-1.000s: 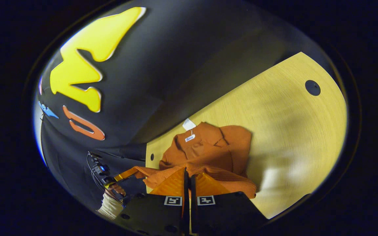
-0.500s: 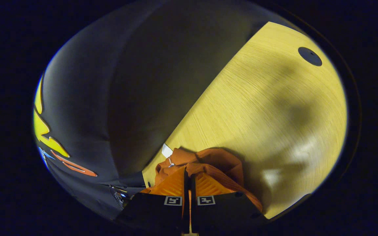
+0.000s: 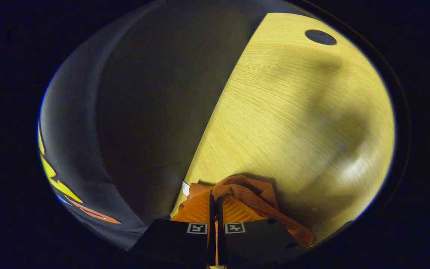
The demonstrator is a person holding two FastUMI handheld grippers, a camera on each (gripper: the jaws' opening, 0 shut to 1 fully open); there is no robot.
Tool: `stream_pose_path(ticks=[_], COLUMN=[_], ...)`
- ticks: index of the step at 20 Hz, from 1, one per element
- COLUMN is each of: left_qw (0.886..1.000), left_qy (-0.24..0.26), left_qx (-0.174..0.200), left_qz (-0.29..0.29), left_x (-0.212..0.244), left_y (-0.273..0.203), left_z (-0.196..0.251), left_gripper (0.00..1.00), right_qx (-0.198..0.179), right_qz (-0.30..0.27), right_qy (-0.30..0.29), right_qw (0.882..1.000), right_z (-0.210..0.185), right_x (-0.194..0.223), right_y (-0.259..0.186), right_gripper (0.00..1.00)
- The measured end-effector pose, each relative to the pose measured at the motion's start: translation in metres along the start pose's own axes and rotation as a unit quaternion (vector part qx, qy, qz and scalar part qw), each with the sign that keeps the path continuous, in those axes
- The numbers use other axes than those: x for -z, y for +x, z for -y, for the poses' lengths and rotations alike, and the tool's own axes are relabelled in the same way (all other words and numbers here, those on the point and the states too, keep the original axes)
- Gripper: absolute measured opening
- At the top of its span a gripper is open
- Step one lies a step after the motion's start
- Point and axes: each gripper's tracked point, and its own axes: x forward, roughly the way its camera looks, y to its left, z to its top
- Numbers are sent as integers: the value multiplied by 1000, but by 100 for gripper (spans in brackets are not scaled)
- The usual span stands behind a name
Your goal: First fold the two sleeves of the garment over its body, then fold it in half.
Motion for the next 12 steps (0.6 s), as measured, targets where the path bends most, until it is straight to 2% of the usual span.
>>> stream_pose_path(ticks=[4,7,8,9,10,12], left_qw=[993,984,982,981,981,982], left_qy=[-104,-151,-161,-167,-167,-158], left_qx=[25,35,36,39,39,42], left_qz=[55,83,89,92,94,93], left_x=[4,7,8,9,10,12], left_y=[-4,-13,-17,-20,-24,-34], left_z=[1,-1,-3,-2,0,6], left_gripper=[3,3,3,12,4,5], right_qx=[-29,-44,-43,-42,-40,-43], right_qz=[49,70,75,77,77,76], right_qy=[102,156,158,155,153,156], right_qw=[993,984,984,984,984,984], right_z=[1,2,2,2,1,-3], right_x=[2,2,3,4,8,8], right_y=[0,-5,-3,-1,0,-2], right_gripper=[4,3,4,4,6,6])
